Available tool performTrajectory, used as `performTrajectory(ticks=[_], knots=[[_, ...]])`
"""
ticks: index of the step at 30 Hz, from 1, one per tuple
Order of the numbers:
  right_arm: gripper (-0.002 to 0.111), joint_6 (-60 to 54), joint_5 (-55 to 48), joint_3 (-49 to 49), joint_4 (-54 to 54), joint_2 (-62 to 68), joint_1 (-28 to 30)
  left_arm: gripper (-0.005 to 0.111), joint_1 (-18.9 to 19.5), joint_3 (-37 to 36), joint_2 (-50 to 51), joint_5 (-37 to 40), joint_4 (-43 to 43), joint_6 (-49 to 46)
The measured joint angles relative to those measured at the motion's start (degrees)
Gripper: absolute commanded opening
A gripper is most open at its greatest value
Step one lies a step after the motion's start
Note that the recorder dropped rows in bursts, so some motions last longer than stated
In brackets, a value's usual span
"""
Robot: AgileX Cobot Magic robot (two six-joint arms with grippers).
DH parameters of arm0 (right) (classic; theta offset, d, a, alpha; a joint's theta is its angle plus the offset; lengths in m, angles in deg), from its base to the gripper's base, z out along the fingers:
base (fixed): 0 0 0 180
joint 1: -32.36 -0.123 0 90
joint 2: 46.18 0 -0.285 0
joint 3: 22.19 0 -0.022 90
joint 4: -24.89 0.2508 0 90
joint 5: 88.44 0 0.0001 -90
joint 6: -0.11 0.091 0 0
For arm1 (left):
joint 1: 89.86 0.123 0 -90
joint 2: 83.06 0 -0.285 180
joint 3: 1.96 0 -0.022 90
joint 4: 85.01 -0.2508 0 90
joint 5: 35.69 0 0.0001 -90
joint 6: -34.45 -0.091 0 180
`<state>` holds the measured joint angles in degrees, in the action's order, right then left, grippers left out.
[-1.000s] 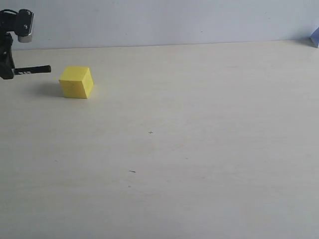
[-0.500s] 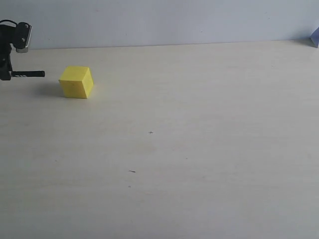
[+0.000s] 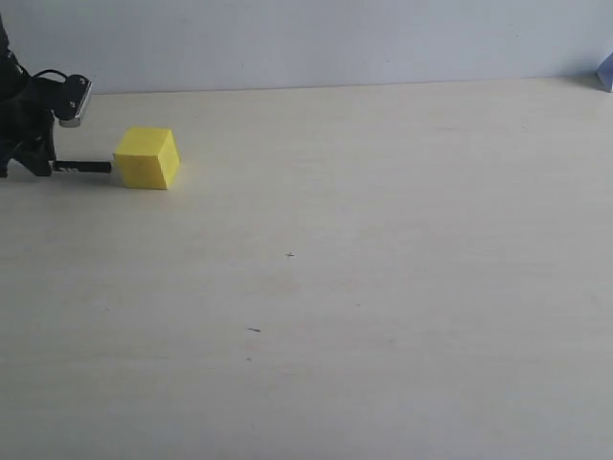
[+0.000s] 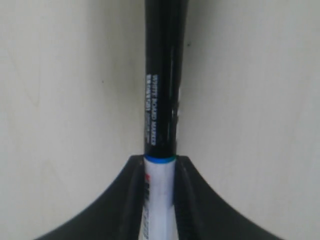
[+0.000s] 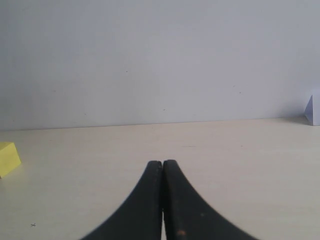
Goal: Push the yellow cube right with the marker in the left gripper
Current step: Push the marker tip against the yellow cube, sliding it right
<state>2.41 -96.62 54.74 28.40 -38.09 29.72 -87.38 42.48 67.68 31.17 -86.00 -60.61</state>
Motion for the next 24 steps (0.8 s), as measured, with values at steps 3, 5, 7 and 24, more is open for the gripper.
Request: performTrajectory(ticks=[3, 5, 7, 24], knots=[[0.000, 0.00, 0.00, 0.00, 0.00, 0.00, 0.00, 0.000, -2.69, 0.00, 0.00, 0.79, 2.56, -0.54], [0.000, 0.00, 0.00, 0.00, 0.00, 0.00, 0.00, 0.000, -4.83, 0.00, -0.58, 1.65, 5.44, -1.44], [0.000, 0.00, 0.00, 0.00, 0.00, 0.00, 0.00, 0.000, -5.81, 0.00, -0.95, 1.77, 6.60, -1.54], [0.000, 0.00, 0.00, 0.00, 0.00, 0.00, 0.00, 0.000, -3.92, 0.10, -1.07, 2.62, 6.79, 7.29]])
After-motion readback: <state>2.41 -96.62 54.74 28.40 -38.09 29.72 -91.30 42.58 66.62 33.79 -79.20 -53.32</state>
